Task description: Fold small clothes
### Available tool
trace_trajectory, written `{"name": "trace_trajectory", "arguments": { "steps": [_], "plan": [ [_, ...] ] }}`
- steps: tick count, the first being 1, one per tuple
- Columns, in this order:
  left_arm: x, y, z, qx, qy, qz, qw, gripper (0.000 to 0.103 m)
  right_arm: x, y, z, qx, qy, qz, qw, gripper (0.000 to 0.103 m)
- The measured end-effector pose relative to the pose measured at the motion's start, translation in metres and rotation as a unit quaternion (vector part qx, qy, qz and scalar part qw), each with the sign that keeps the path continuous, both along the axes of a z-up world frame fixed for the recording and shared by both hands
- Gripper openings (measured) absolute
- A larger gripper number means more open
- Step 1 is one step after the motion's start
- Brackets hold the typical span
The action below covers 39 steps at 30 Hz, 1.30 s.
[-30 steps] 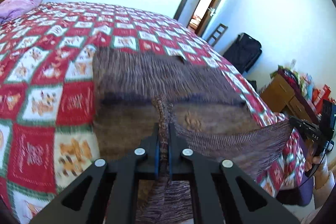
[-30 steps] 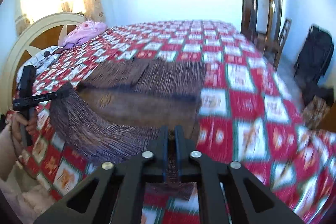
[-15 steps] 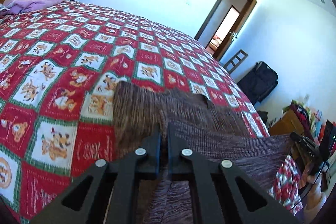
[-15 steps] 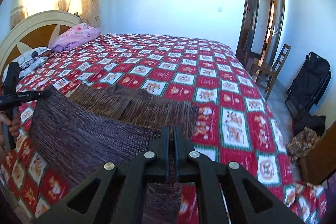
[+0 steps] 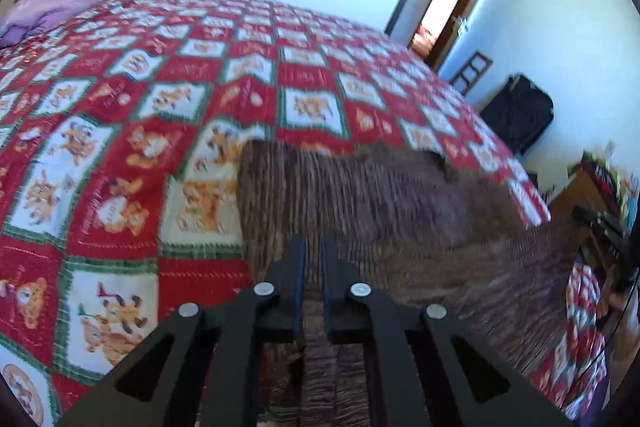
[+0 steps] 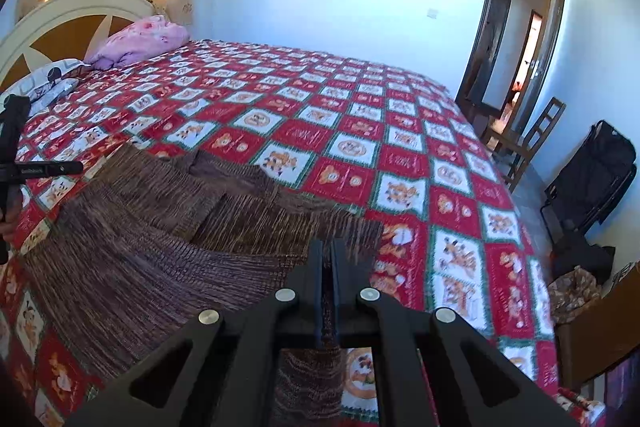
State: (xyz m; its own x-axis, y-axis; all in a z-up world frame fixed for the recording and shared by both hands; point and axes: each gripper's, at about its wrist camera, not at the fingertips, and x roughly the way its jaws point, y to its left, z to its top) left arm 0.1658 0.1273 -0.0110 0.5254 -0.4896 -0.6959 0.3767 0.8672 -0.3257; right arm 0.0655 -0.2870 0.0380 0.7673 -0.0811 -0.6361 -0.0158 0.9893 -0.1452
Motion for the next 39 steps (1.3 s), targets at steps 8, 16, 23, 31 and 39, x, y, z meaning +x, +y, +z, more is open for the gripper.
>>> {"name": "trace_trajectory", "arguments": {
  "steps": [8, 16, 23, 31, 39],
  "plan": [
    [0.005, -0.014, -0.022, -0.015, 0.031, -0.022, 0.9992, 0.037, -0.005, -0.006, -0.019, 0.021, 0.021, -0.009, 1.0, 0.003],
    [-0.002, -0.019, -0.019, 0.038, 0.008, -0.003, 0.9992, 0.077, -0.01, -0.01, -0.022, 0.03, 0.023, -0.013, 0.999, 0.003],
    [-0.004, -0.025, -0.023, 0.057, -0.003, -0.015, 0.9983, 0.051, -0.011, -0.011, -0.029, 0.035, 0.029, -0.014, 0.999, 0.003],
    [-0.007, -0.016, -0.01, 0.024, -0.018, 0.005, 0.9995, 0.051, -0.014, -0.012, -0.033, 0.04, 0.032, -0.016, 0.999, 0.003],
    [0.0, -0.037, -0.026, 0.058, -0.003, -0.025, 0.998, 0.051, -0.015, -0.013, -0.037, 0.047, 0.033, -0.018, 0.998, 0.003]
  ]
}}
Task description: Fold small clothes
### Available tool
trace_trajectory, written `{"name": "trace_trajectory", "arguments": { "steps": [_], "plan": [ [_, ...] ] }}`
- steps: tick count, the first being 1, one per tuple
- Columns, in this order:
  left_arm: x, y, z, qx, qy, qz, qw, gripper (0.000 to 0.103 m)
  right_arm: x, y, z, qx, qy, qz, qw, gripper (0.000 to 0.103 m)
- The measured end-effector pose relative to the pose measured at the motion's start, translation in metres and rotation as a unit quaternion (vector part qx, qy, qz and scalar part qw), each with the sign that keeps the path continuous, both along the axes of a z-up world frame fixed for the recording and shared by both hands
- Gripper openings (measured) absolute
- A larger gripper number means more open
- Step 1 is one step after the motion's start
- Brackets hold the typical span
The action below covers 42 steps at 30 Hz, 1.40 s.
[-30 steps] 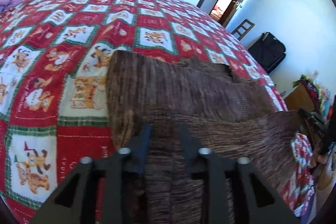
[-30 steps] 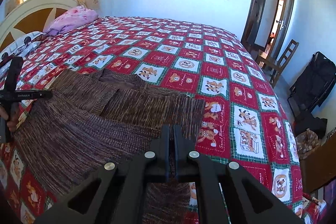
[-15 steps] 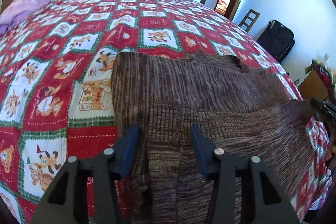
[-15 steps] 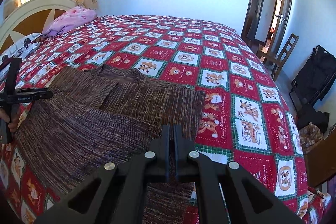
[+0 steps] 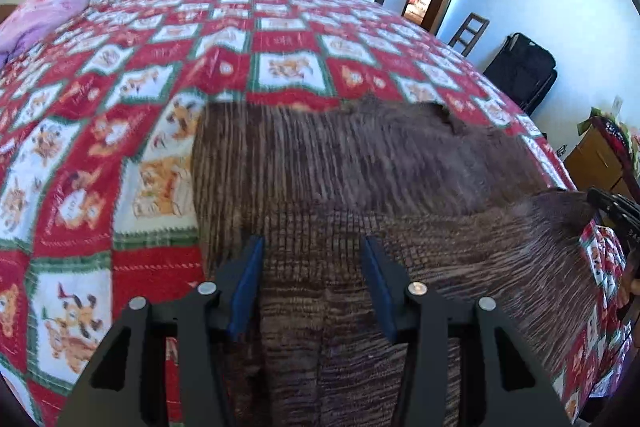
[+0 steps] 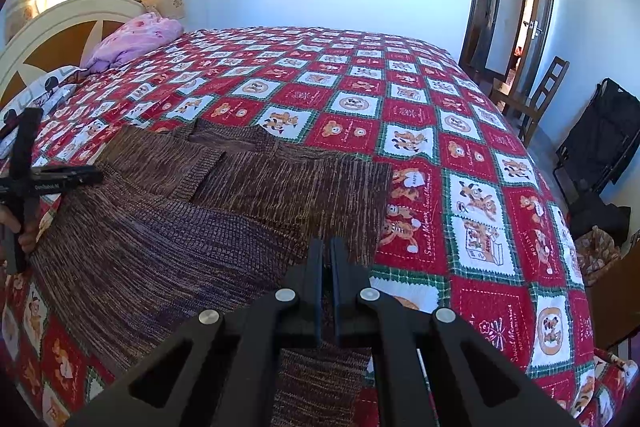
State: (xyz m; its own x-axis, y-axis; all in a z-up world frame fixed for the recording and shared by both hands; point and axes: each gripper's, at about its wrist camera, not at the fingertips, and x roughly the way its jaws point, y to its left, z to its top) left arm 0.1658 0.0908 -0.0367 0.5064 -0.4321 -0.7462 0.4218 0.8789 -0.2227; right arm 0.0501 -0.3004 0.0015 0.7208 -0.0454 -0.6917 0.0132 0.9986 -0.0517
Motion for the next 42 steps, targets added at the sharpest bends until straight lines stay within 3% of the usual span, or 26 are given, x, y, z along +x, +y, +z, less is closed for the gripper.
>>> {"name": "trace_trajectory", "arguments": {
  "steps": [1, 4, 6, 11, 18, 23, 28, 33, 36, 38, 40, 42],
  "plan": [
    [-0.001, 0.0, 0.001, -0.001, -0.005, 0.0, 1.0, 0.048, 0.0, 0.0, -0.001, 0.0, 0.001, 0.001, 1.0, 0.003],
    [-0.003, 0.004, 0.002, -0.011, -0.002, 0.001, 0.9999, 0.016, 0.0, 0.0, -0.002, -0.003, 0.003, 0.0, 1.0, 0.003],
    [-0.003, 0.007, 0.002, -0.027, 0.007, 0.003, 0.9996, 0.015, -0.001, -0.001, -0.002, -0.001, 0.003, -0.003, 1.0, 0.003],
    [-0.011, -0.002, 0.006, 0.008, -0.017, 0.011, 0.9998, 0.013, -0.001, 0.001, -0.002, -0.001, 0.001, -0.009, 1.0, 0.003],
    [-0.013, 0.015, 0.043, -0.053, -0.032, 0.056, 0.9965, 0.012, -0.005, 0.005, 0.028, -0.023, -0.036, -0.014, 0.999, 0.003],
    [0.006, 0.015, 0.069, -0.056, -0.053, 0.077, 0.9941, 0.012, 0.018, 0.001, 0.06, -0.048, -0.066, -0.014, 0.997, 0.003],
    [0.041, 0.01, 0.077, -0.054, -0.065, 0.102, 0.9912, 0.012, 0.069, -0.002, 0.069, -0.071, -0.079, -0.02, 0.994, 0.003],
    [0.074, 0.002, 0.053, -0.034, -0.056, 0.125, 0.99, 0.012, 0.133, -0.012, 0.042, -0.079, -0.071, -0.047, 0.993, 0.003],
    [0.088, -0.006, 0.018, 0.004, -0.042, 0.139, 0.9895, 0.014, 0.159, -0.015, 0.0, -0.084, -0.042, -0.062, 0.994, 0.003],
    [0.095, -0.01, -0.006, 0.038, -0.018, 0.15, 0.9878, 0.02, 0.167, -0.016, -0.033, -0.101, -0.011, -0.075, 0.992, 0.003],
    [0.094, -0.008, -0.002, 0.03, -0.023, 0.15, 0.9879, 0.022, 0.172, -0.021, -0.058, -0.092, 0.025, -0.079, 0.992, 0.003],
    [0.096, -0.01, -0.003, 0.042, -0.019, 0.149, 0.9877, 0.024, 0.176, -0.025, -0.057, -0.084, 0.033, -0.083, 0.992, 0.003]
  ]
}}
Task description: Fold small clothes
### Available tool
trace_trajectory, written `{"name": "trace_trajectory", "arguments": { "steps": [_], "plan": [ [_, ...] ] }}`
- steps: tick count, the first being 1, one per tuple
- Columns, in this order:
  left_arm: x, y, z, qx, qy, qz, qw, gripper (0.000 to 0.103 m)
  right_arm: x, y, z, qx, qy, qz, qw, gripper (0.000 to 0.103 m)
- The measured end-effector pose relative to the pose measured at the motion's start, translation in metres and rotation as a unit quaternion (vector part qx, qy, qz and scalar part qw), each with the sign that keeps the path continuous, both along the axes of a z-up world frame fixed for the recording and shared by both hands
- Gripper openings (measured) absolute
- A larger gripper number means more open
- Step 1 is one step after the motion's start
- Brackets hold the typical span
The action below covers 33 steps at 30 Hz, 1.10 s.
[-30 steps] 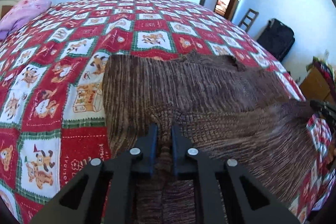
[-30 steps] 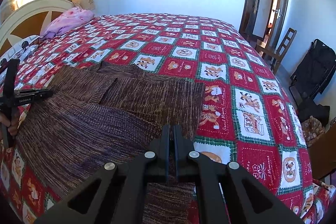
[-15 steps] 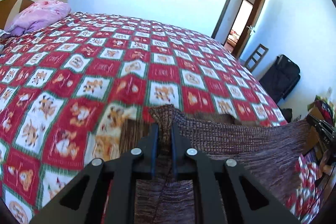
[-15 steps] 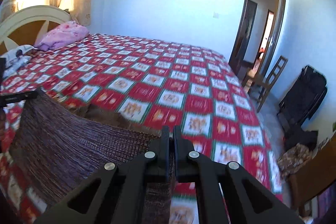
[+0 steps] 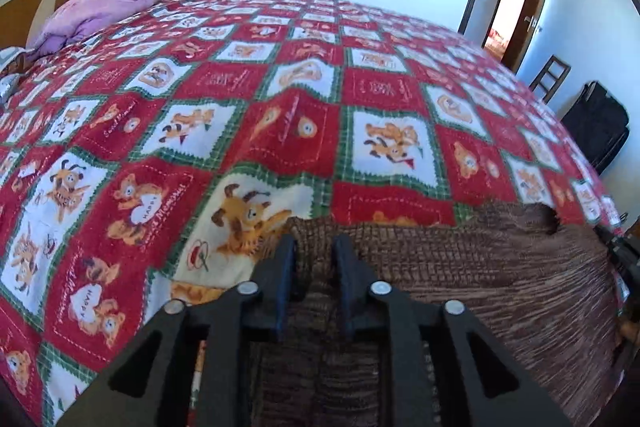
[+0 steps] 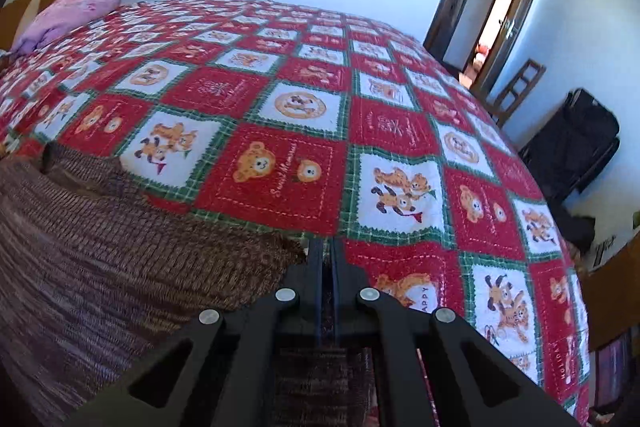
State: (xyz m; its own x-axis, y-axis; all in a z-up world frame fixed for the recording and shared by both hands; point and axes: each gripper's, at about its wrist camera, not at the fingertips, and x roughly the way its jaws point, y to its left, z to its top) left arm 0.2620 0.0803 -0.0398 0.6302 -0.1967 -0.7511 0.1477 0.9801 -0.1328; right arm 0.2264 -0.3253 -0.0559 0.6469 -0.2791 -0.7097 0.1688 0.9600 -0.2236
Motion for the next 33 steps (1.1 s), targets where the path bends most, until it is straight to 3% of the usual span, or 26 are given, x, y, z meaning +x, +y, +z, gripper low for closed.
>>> {"name": "trace_trajectory", "arguments": {
  "steps": [4, 6, 8, 10, 16, 19, 22, 24, 27, 33],
  "plan": [
    [-0.002, -0.002, 0.003, 0.009, 0.002, -0.002, 1.0, 0.025, -0.001, -0.006, 0.0, 0.005, 0.006, -0.013, 1.0, 0.003],
    [-0.008, 0.003, 0.011, 0.01, 0.002, -0.004, 0.9999, 0.029, -0.017, -0.007, 0.018, -0.01, -0.041, -0.042, 0.998, 0.003],
    [-0.025, 0.01, 0.025, 0.021, -0.02, 0.002, 0.9996, 0.052, -0.047, -0.006, 0.045, -0.015, -0.1, -0.066, 0.993, 0.003],
    [-0.047, 0.015, 0.036, 0.03, -0.042, -0.004, 0.9986, 0.061, -0.075, 0.004, 0.06, 0.006, -0.103, -0.05, 0.993, 0.003],
    [-0.121, 0.009, 0.04, 0.033, -0.052, -0.034, 0.9975, 0.061, -0.144, 0.055, 0.044, 0.042, -0.053, 0.034, 0.997, 0.003],
    [-0.136, 0.004, 0.025, 0.027, -0.031, -0.034, 0.9986, 0.061, -0.162, 0.065, 0.02, 0.058, -0.027, 0.027, 0.998, 0.003],
    [-0.145, 0.0, 0.011, 0.045, -0.018, -0.019, 0.9986, 0.061, -0.168, 0.057, -0.004, 0.085, -0.002, -0.01, 0.996, 0.003],
    [-0.15, -0.003, 0.004, 0.068, -0.024, -0.012, 0.9973, 0.061, -0.176, 0.054, -0.009, 0.092, -0.027, -0.007, 0.995, 0.003],
    [-0.16, -0.013, -0.002, 0.105, -0.046, -0.006, 0.9934, 0.062, -0.176, 0.05, -0.009, 0.102, -0.031, -0.011, 0.994, 0.004],
    [-0.172, -0.013, 0.004, 0.117, -0.036, 0.016, 0.9924, 0.064, -0.179, 0.05, -0.008, 0.098, -0.042, -0.008, 0.994, 0.004]
  ]
}}
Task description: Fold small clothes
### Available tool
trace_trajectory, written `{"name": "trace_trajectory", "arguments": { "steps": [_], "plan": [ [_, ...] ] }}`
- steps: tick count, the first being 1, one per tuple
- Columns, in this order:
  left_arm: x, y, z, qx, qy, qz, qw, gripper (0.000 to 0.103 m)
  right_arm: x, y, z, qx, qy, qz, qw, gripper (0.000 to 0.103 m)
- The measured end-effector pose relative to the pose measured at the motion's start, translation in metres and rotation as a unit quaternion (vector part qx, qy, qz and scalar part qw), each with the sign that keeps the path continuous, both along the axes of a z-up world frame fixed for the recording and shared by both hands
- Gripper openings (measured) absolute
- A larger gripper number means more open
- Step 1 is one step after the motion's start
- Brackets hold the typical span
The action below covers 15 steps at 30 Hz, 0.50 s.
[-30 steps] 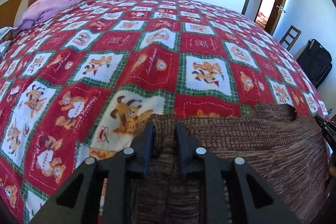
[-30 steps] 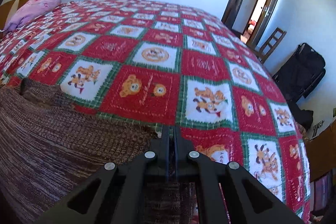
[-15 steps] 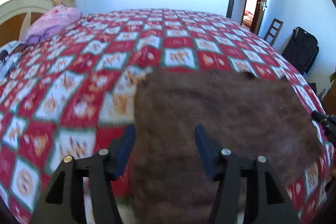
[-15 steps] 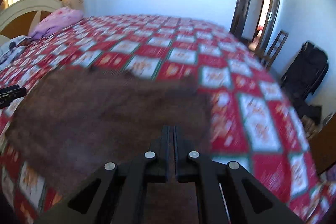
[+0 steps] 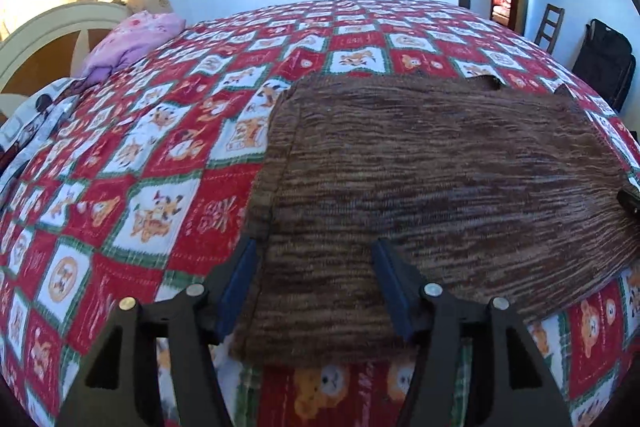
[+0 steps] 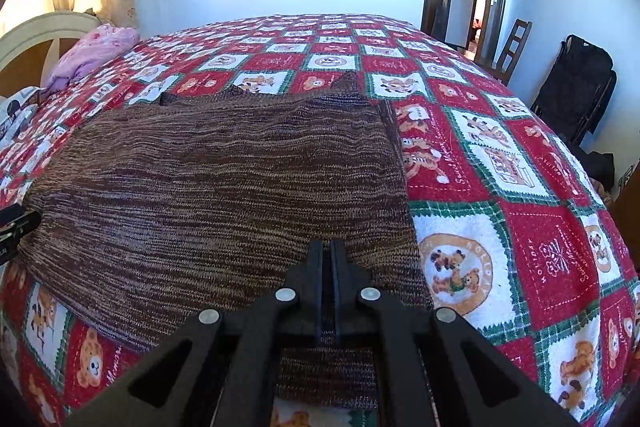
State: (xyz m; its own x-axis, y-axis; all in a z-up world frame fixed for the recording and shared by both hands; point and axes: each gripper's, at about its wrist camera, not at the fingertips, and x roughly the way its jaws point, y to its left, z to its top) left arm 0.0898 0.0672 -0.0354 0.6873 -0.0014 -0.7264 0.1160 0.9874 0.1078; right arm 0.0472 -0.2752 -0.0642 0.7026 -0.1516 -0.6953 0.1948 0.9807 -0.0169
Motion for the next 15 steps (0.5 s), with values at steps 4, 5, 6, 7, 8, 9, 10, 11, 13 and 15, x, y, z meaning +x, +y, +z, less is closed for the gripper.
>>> {"name": "trace_trajectory", "arguments": {
  "steps": [4, 5, 6, 7, 8, 9, 10, 11, 13, 15],
  "plan": [
    [-0.018, 0.003, 0.008, 0.012, -0.018, 0.017, 0.9996, 0.081, -0.001, -0.003, -0.001, 0.014, -0.009, -0.001, 1.0, 0.004],
    [-0.023, 0.004, 0.011, 0.007, -0.022, 0.018, 0.9996, 0.084, -0.001, -0.003, 0.0, 0.015, -0.01, -0.002, 1.0, 0.004],
    [-0.027, 0.005, 0.013, 0.001, -0.025, 0.019, 0.9995, 0.087, -0.002, -0.003, -0.001, 0.014, -0.01, -0.002, 1.0, 0.004],
    [-0.032, 0.006, 0.014, -0.007, -0.026, 0.021, 0.9994, 0.095, -0.002, -0.002, -0.001, 0.012, -0.011, -0.002, 1.0, 0.004],
    [-0.037, 0.007, 0.015, -0.017, -0.024, 0.023, 0.9993, 0.1, -0.002, -0.001, -0.001, 0.009, -0.011, -0.003, 1.0, 0.004],
    [-0.04, 0.009, 0.015, -0.028, -0.019, 0.028, 0.999, 0.101, -0.002, 0.0, -0.001, 0.007, -0.011, -0.003, 1.0, 0.004],
    [-0.046, 0.014, 0.012, -0.049, -0.008, 0.039, 0.998, 0.102, -0.003, 0.001, -0.001, 0.003, -0.011, -0.003, 1.0, 0.004],
    [-0.05, 0.018, 0.01, -0.069, -0.002, 0.042, 0.9967, 0.102, -0.003, 0.001, -0.001, 0.001, -0.011, -0.003, 1.0, 0.005],
    [-0.06, 0.028, 0.003, -0.128, 0.006, 0.038, 0.9911, 0.102, -0.003, 0.002, -0.001, -0.001, -0.012, -0.004, 1.0, 0.005],
    [-0.066, 0.042, -0.009, -0.188, 0.018, 0.047, 0.9808, 0.1, -0.003, 0.001, 0.0, 0.004, -0.013, -0.003, 1.0, 0.005]
  ]
}}
